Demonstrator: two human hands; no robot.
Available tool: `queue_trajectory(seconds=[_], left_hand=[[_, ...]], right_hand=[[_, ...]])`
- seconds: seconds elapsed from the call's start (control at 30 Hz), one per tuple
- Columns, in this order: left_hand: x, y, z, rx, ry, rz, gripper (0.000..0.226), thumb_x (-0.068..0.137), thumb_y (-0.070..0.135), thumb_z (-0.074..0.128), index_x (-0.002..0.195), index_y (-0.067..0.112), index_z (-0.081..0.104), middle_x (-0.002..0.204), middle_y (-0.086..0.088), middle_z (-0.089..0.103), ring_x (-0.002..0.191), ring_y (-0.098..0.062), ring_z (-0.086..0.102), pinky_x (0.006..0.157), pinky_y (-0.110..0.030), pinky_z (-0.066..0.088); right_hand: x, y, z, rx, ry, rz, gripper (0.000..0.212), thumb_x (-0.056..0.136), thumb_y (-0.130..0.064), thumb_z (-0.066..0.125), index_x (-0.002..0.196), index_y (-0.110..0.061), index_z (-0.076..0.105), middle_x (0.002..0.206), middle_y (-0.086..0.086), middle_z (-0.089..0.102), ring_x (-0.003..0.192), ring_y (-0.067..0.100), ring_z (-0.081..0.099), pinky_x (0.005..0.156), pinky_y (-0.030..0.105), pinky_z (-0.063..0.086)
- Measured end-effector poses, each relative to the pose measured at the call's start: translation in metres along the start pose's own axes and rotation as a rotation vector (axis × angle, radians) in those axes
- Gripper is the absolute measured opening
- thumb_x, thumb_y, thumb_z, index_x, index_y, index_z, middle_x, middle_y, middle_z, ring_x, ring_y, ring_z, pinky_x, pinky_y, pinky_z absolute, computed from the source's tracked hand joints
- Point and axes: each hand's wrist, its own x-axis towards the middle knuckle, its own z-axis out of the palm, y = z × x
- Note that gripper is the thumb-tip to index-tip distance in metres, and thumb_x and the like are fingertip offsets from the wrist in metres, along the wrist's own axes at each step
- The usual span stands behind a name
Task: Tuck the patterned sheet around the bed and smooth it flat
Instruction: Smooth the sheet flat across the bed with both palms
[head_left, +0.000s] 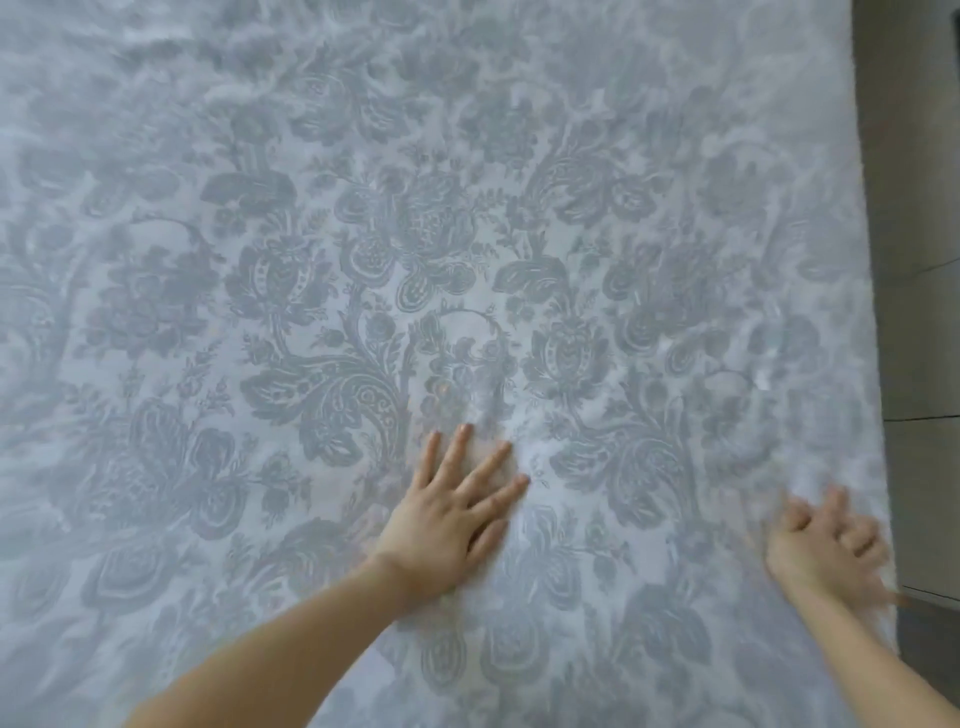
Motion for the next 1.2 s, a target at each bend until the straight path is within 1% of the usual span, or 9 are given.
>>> queue_trajectory(seconds=[0.1, 0.27, 0.6, 0.7, 0.77, 0.87, 1.03, 1.1, 1.2], left_hand=[[-0.003, -0.012, -0.024, 0.039, 0.080, 0.007, 0.056, 0.098, 0.046, 0.004, 0.140, 0.033, 0.039, 0.149, 0.003, 0.037, 0.141, -0.036, 0.025, 0.115, -0.056, 0.001], [0.017, -0.062, -0.054, 0.058, 0.151, -0.613, 0.057, 0.095, 0.052, 0.006, 0.149, 0.035, 0.001, 0.159, 0.000, -0.003, 0.145, -0.032, -0.010, 0.115, -0.055, -0.010], [-0.098, 0.117, 0.047, -0.054, -0.009, -0.379, 0.052, 0.099, 0.049, 0.008, 0.145, 0.033, 0.026, 0.151, -0.005, 0.035, 0.142, -0.036, 0.015, 0.110, -0.054, 0.012], [-0.099, 0.132, 0.043, -0.117, 0.034, -0.439, 0.074, 0.083, 0.064, -0.018, 0.146, 0.041, 0.013, 0.157, 0.005, 0.010, 0.144, -0.030, -0.001, 0.116, -0.052, -0.004], [-0.095, 0.142, 0.045, -0.116, -0.007, -0.530, 0.087, 0.065, 0.069, -0.035, 0.144, 0.044, -0.009, 0.150, 0.011, -0.018, 0.144, -0.027, -0.016, 0.111, -0.059, -0.012], [-0.085, 0.153, 0.049, -0.014, -0.121, -0.624, 0.062, 0.083, 0.061, -0.017, 0.142, 0.041, -0.021, 0.154, 0.006, -0.024, 0.143, -0.029, -0.021, 0.109, -0.064, -0.010], [-0.082, 0.172, 0.051, -0.076, -0.100, -0.746, 0.053, 0.097, 0.051, 0.006, 0.145, 0.042, -0.013, 0.158, 0.003, -0.017, 0.144, -0.030, -0.019, 0.109, -0.065, -0.007], [-0.082, 0.190, 0.046, -0.129, -0.083, -0.805, 0.053, 0.097, 0.050, 0.009, 0.147, 0.042, -0.006, 0.159, 0.000, -0.012, 0.144, -0.033, -0.015, 0.109, -0.066, -0.003], [-0.074, 0.212, 0.030, -0.170, -0.087, -0.900, 0.052, 0.097, 0.051, 0.015, 0.148, 0.039, 0.013, 0.160, -0.004, 0.005, 0.145, -0.036, 0.001, 0.109, -0.064, 0.009]], right_hand=[[-0.013, -0.066, -0.022, 0.053, 0.048, -0.198, 0.058, 0.098, -0.042, 0.019, 0.152, -0.020, 0.012, 0.155, 0.022, 0.013, 0.141, 0.040, 0.015, 0.112, 0.056, 0.010], [-0.063, -0.199, -0.005, -0.117, 0.045, -1.158, 0.062, 0.094, -0.058, 0.011, 0.150, -0.031, 0.006, 0.159, 0.009, 0.003, 0.147, 0.026, 0.002, 0.117, 0.047, -0.002], [-0.135, 0.051, 0.044, -0.290, -0.243, -1.977, 0.046, 0.101, -0.043, 0.020, 0.145, -0.034, 0.033, 0.154, 0.004, 0.028, 0.142, 0.023, 0.026, 0.114, 0.047, 0.012], [-0.117, 0.032, 0.014, -0.099, -0.133, -1.871, 0.051, 0.095, -0.045, 0.029, 0.140, -0.026, 0.043, 0.148, 0.001, 0.040, 0.137, 0.017, 0.037, 0.115, 0.046, 0.025], [-0.090, 0.010, -0.003, -0.122, -0.060, -1.543, 0.066, 0.088, -0.059, 0.015, 0.148, -0.032, 0.023, 0.157, 0.001, 0.019, 0.146, 0.018, 0.014, 0.117, 0.049, 0.007], [-0.053, 0.037, 0.013, -0.367, -0.021, -1.150, 0.065, 0.089, -0.067, 0.004, 0.147, -0.039, -0.010, 0.158, 0.000, -0.012, 0.146, 0.024, -0.009, 0.113, 0.057, -0.004], [-0.033, 0.168, 0.022, -0.413, -0.054, -0.780, 0.071, 0.089, -0.065, 0.003, 0.139, -0.025, -0.028, 0.156, 0.021, -0.011, 0.144, 0.040, 0.000, 0.111, 0.052, 0.027], [-0.031, 0.177, 0.010, -0.387, -0.158, -0.740, 0.075, 0.090, -0.065, 0.007, 0.144, -0.024, -0.025, 0.155, 0.027, -0.004, 0.140, 0.040, 0.023, 0.097, 0.042, 0.044], [-0.025, 0.161, -0.018, -0.447, -0.113, -0.865, 0.069, 0.096, -0.058, 0.017, 0.147, -0.011, 0.018, 0.118, 0.016, 0.059, 0.096, 0.028, 0.062, 0.055, 0.027, 0.041]])
